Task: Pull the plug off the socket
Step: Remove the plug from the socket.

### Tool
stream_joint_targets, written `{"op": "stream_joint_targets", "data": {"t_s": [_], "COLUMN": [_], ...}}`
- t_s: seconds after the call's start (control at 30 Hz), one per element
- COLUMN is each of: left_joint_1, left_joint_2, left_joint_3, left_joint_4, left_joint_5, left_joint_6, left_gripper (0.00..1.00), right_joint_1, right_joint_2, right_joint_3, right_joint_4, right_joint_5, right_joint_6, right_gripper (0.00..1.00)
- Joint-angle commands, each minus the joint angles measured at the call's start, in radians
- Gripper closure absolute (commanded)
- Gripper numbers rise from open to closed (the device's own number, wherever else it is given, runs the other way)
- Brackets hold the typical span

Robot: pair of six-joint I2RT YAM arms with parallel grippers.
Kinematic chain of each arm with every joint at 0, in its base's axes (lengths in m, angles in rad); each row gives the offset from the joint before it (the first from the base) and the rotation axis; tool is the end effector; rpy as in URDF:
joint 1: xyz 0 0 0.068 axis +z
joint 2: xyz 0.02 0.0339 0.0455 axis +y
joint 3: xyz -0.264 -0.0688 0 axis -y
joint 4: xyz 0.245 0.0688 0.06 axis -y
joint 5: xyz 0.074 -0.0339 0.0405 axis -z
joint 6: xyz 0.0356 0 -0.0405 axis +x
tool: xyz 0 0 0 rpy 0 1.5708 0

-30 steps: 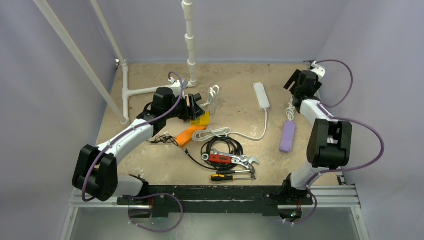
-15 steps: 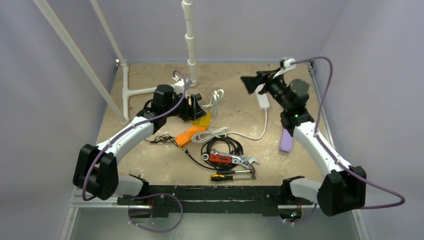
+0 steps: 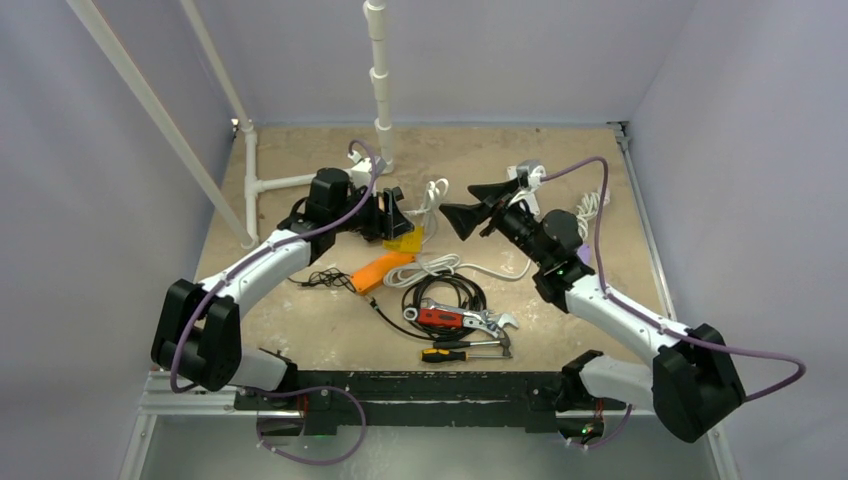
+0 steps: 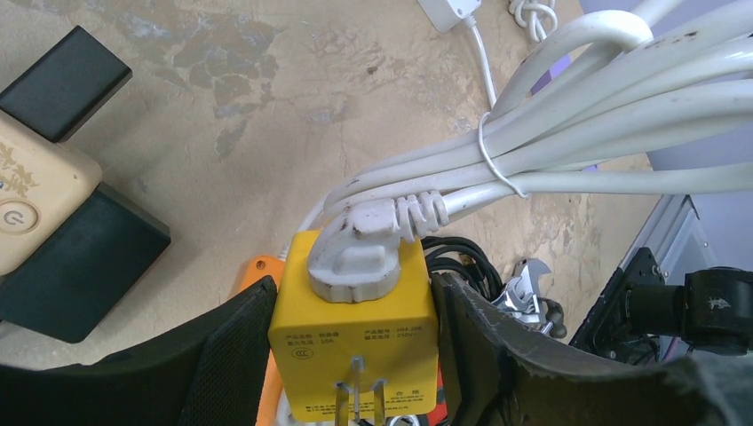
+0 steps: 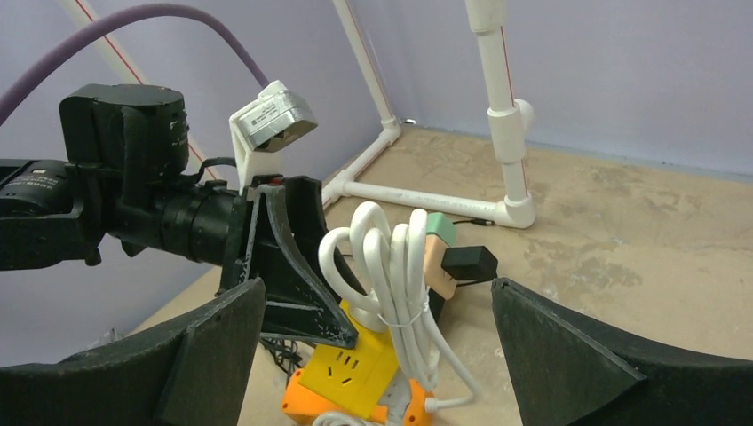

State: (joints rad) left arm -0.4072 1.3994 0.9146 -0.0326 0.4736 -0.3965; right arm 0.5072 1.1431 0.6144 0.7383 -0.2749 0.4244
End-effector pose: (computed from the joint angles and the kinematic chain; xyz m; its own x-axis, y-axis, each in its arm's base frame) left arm 0.2796 -0.1383 0.2603 -0.6956 -0.0743 -0.7146 0.4854 0.6846 -0.5437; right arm 0.2210 0.1339 0.3045 -0.1223 0.3854 -0.9146 -0.7124 0.6075 0.3513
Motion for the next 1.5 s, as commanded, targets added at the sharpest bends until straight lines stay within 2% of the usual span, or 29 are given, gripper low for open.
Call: {"op": "stream_joint_targets", "data": {"t_s": [0.0, 0.13, 0.3, 0.4, 0.7, 1.0, 1.1, 1.2, 1.23, 1.27, 1.33, 1.37, 1.4, 1.47], "left_joint_1": [0.001, -0.001, -0.014, -0.030, -0.098, -0.124, -0.123, -0.124, -0.125, -0.123, -0.125, -0.125, -0.127, -0.136], "left_joint_2": [0.016, 0.027, 0.041, 0.045, 0.080, 0.058, 0.047, 0.044, 0.045, 0.047, 0.052, 0.055, 0.057, 0.062], "left_joint_3": [0.049, 0.036, 0.031, 0.031, 0.029, 0.017, 0.014, 0.014, 0.017, 0.018, 0.019, 0.018, 0.019, 0.020], "left_joint_4": [0.096, 0.125, 0.138, 0.132, 0.127, 0.143, 0.142, 0.147, 0.147, 0.147, 0.146, 0.147, 0.146, 0.141], "left_joint_5": [0.085, 0.105, 0.118, 0.110, 0.097, 0.068, 0.058, 0.065, 0.070, 0.076, 0.084, 0.086, 0.086, 0.082], "left_joint_6": [-0.009, -0.028, -0.024, -0.015, -0.006, -0.002, 0.006, 0.008, 0.008, 0.008, 0.004, 0.001, -0.001, 0.003], "left_gripper": [1.00, 1.00, 1.00, 1.00, 1.00, 1.00, 1.00, 1.00, 0.97, 0.84, 0.49, 0.37, 0.28, 0.18], "right_joint_1": [0.037, 0.071, 0.101, 0.126, 0.143, 0.145, 0.145, 0.144, 0.144, 0.145, 0.144, 0.145, 0.144, 0.143], "right_joint_2": [0.014, 0.077, 0.193, 0.234, 0.263, 0.302, 0.301, 0.287, 0.280, 0.271, 0.253, 0.241, 0.230, 0.207], "right_joint_3": [0.001, -0.028, -0.009, -0.005, -0.004, 0.014, 0.013, 0.007, 0.000, -0.006, -0.022, -0.033, -0.043, -0.064], "right_joint_4": [0.101, 0.164, 0.207, 0.229, 0.202, 0.150, 0.157, 0.159, 0.165, 0.170, 0.184, 0.194, 0.205, 0.221], "right_joint_5": [0.088, 0.085, 0.078, 0.093, 0.256, 0.326, 0.319, 0.328, 0.334, 0.342, 0.359, 0.373, 0.385, 0.413], "right_joint_6": [-0.037, -0.037, -0.008, 0.000, 0.050, 0.074, 0.073, 0.071, 0.071, 0.072, 0.076, 0.079, 0.083, 0.093], "right_gripper": [0.01, 0.01, 0.12, 0.14, 0.32, 0.39, 0.53, 0.84, 0.94, 1.00, 1.00, 1.00, 1.00, 1.00]}}
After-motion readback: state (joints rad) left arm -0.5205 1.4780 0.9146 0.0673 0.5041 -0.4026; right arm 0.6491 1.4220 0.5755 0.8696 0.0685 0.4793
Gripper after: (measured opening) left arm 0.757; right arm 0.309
